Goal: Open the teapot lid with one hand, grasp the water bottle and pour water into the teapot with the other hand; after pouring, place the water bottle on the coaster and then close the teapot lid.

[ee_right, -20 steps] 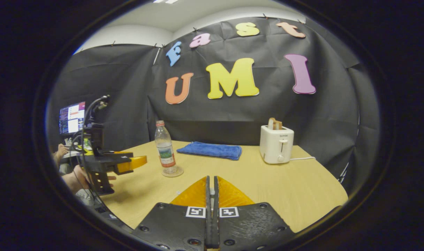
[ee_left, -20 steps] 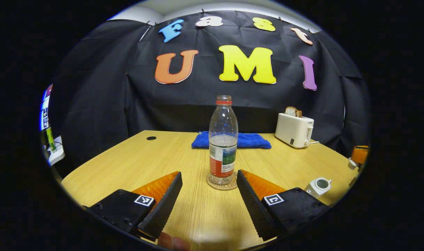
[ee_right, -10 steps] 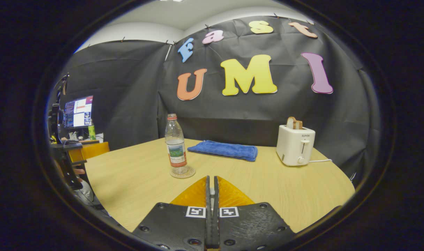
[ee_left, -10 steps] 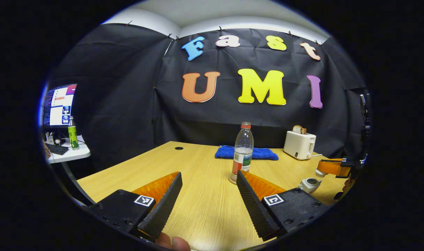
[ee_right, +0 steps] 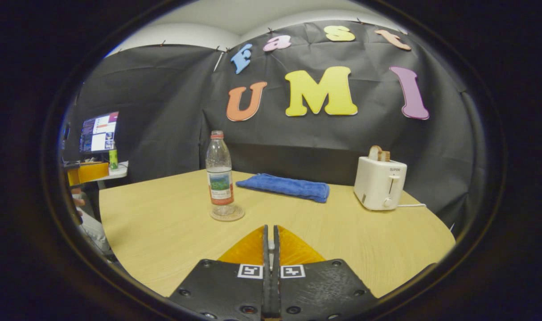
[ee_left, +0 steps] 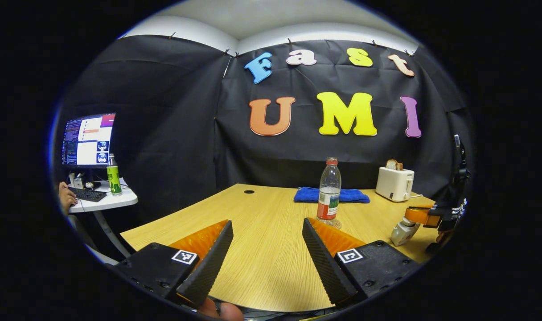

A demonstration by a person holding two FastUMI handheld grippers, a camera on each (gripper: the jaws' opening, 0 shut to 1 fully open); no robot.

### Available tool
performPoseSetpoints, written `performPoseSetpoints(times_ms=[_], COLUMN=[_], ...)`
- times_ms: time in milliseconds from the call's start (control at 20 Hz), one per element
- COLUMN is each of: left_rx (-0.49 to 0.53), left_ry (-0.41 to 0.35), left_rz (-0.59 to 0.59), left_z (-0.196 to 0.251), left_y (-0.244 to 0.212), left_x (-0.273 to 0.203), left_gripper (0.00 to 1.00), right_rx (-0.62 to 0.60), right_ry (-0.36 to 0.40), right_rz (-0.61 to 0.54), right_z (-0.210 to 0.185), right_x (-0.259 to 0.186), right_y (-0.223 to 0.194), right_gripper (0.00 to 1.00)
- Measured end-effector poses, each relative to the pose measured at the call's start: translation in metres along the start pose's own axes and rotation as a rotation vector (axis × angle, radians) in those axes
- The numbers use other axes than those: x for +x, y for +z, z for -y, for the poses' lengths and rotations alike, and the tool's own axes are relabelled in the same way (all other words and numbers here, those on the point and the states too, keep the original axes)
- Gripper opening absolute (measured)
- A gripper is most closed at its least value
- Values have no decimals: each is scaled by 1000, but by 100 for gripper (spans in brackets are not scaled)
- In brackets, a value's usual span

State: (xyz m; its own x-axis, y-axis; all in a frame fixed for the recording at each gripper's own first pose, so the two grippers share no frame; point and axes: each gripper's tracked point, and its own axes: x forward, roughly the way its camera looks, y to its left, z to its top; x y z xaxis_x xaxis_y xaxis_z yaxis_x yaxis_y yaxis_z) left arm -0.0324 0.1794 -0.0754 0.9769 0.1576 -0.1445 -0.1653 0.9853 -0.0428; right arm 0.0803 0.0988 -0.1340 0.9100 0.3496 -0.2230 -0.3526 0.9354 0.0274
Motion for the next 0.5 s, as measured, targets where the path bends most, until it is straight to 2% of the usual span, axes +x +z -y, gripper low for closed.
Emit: performPoseSetpoints(times_ms=[350, 500], left_rx=[2, 21], left_ry=[4, -16], left_rz=[11, 26], left_z=[8, 19], left_y=[-2, 5], left_x=[3, 2], left_gripper=[98, 98], right_rx=[13, 25], right_ry=[3, -5], right_rz=[-9, -8], right_z=[-3, -4], right_x=[-4, -3], right_y=[-9, -11], right_gripper=[0, 0])
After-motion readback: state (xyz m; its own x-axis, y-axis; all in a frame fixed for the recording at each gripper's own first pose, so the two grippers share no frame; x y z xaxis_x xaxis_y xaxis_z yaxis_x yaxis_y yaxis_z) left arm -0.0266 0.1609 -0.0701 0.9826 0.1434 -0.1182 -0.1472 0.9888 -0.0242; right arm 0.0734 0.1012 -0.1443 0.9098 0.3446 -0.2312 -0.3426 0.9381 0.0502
